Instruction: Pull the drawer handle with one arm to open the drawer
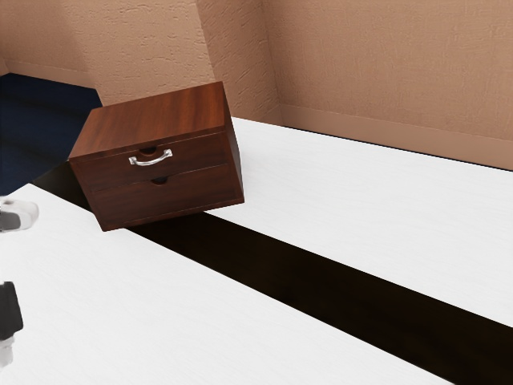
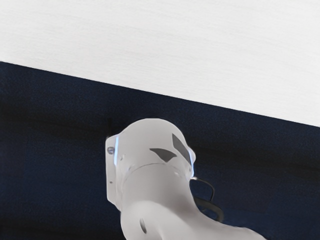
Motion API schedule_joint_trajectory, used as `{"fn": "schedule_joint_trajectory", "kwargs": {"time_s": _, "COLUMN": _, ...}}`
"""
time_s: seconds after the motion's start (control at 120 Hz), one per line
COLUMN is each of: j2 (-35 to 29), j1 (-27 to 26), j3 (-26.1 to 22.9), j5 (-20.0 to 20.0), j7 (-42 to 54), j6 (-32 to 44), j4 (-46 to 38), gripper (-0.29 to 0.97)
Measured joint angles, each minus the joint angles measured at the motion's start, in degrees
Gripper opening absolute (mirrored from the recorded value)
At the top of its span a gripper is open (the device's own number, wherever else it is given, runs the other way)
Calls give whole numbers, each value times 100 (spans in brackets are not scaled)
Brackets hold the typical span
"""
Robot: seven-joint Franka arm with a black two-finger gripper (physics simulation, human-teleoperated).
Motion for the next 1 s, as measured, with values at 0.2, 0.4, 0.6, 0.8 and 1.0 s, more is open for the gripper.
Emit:
{"fn": "schedule_joint_trajectory", "kwargs": {"time_s": 0.2, "j2": -105, "j1": -29, "j3": -121, "j5": -184, "j7": 574, "j6": 2065, "j4": -40, "gripper": 68}}
{"fn": "schedule_joint_trajectory", "kwargs": {"time_s": 0.4, "j2": 371, "j1": -9, "j3": -193, "j5": -120, "j7": 1015, "j6": 3107, "j4": 59, "gripper": 68}}
{"fn": "schedule_joint_trajectory", "kwargs": {"time_s": 0.6, "j2": 2373, "j1": 526, "j3": -583, "j5": -249, "j7": 2695, "j6": 4583, "j4": 1343, "gripper": 68}}
{"fn": "schedule_joint_trajectory", "kwargs": {"time_s": 0.8, "j2": 3119, "j1": 475, "j3": -601, "j5": -92, "j7": 4311, "j6": 5544, "j4": 1901, "gripper": 68}}
{"fn": "schedule_joint_trajectory", "kwargs": {"time_s": 1.0, "j2": 3313, "j1": 605, "j3": -586, "j5": 241, "j7": 5212, "j6": 6362, "j4": 1891, "gripper": 68}}
